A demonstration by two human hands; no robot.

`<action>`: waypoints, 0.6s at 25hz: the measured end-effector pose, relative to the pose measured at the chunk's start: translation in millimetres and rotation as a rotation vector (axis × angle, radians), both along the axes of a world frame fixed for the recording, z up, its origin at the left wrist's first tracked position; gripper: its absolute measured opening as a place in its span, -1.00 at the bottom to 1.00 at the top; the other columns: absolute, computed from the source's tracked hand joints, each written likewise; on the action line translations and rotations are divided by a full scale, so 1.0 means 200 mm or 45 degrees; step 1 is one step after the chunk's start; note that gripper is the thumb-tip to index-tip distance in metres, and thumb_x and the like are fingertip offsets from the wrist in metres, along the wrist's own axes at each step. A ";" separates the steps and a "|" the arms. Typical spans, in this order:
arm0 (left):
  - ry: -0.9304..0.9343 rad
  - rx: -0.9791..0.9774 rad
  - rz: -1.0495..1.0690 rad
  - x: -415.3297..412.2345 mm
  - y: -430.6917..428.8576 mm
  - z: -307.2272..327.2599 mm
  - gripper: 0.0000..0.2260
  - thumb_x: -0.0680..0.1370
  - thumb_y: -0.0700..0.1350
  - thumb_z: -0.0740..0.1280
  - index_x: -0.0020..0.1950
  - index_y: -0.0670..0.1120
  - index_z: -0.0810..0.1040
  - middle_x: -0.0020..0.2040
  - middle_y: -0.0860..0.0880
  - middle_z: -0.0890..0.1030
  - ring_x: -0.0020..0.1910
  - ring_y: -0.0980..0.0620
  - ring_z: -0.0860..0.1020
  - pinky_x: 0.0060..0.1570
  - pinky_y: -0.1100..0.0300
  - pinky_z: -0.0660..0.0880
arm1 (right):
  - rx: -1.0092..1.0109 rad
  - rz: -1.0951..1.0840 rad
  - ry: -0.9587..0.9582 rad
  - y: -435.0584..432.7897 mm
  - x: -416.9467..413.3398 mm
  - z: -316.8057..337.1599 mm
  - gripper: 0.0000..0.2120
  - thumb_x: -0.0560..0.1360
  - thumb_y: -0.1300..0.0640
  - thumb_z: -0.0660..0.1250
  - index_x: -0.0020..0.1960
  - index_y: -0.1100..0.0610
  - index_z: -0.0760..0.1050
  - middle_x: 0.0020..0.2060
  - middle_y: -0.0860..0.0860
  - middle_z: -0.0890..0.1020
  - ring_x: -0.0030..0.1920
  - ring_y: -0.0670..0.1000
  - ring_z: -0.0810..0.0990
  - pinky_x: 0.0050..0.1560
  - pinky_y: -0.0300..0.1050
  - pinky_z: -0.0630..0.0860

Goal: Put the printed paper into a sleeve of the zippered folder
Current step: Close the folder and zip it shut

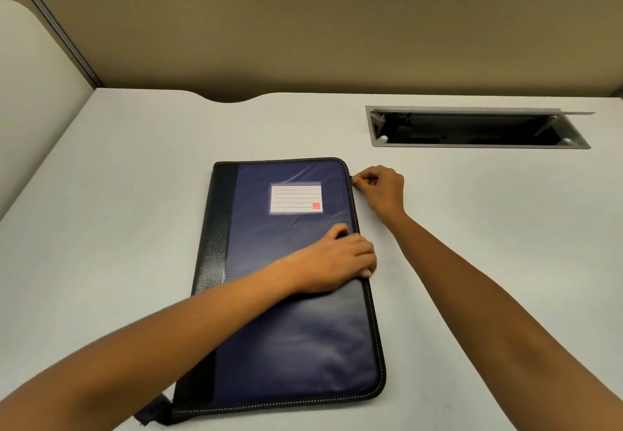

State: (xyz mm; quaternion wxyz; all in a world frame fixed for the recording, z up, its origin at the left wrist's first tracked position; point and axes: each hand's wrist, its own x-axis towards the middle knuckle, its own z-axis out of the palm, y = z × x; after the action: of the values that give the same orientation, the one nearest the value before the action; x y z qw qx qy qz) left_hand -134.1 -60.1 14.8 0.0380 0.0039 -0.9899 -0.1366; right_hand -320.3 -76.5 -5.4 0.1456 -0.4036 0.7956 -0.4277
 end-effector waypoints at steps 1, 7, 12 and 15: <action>0.001 -0.020 0.028 -0.03 -0.07 0.01 -0.78 0.66 -0.03 0.06 0.05 -0.04 0.47 0.05 0.01 0.49 0.11 0.03 0.42 0.24 0.07 0.11 | -0.002 0.003 0.001 0.00 0.00 0.00 -0.90 0.41 0.19 0.47 -0.17 0.24 0.65 -0.27 0.12 0.67 -0.32 -0.06 0.49 -0.19 -0.17 0.46; 0.137 0.034 0.055 -0.10 -0.16 -0.04 -0.84 0.62 -0.16 0.16 -0.03 -0.14 0.52 -0.07 -0.06 0.52 -0.05 -0.02 0.44 0.24 0.18 0.14 | -0.103 -0.009 0.038 -0.03 -0.01 -0.03 -0.90 0.41 0.22 0.46 -0.19 0.27 0.64 -0.27 0.15 0.66 -0.29 0.00 0.53 -0.20 -0.12 0.48; 0.192 0.065 -0.009 -0.12 -0.17 -0.08 -0.87 0.59 -0.24 0.20 -0.03 -0.18 0.54 -0.07 -0.10 0.54 -0.05 -0.08 0.45 0.22 0.21 0.17 | -0.109 0.092 0.113 -0.14 -0.04 -0.04 -0.96 0.41 0.25 0.45 -0.17 0.23 0.64 -0.25 0.13 0.65 -0.30 -0.06 0.49 -0.26 -0.43 0.38; 0.181 0.112 -0.057 -0.12 -0.17 -0.08 -0.87 0.59 -0.23 0.21 -0.03 -0.18 0.55 -0.06 -0.12 0.55 -0.04 -0.08 0.46 0.21 0.20 0.24 | -0.112 0.205 0.116 -0.19 -0.07 -0.03 -0.97 0.42 0.28 0.43 -0.13 0.22 0.63 -0.22 0.13 0.64 -0.28 -0.03 0.50 -0.23 -0.37 0.42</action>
State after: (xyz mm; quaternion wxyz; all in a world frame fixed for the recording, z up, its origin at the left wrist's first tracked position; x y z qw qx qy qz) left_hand -157.6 -94.4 -1.7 0.1049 -0.0264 -0.9775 -0.1808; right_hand -334.7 -115.5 -10.6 0.1252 -0.4913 0.7469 -0.4303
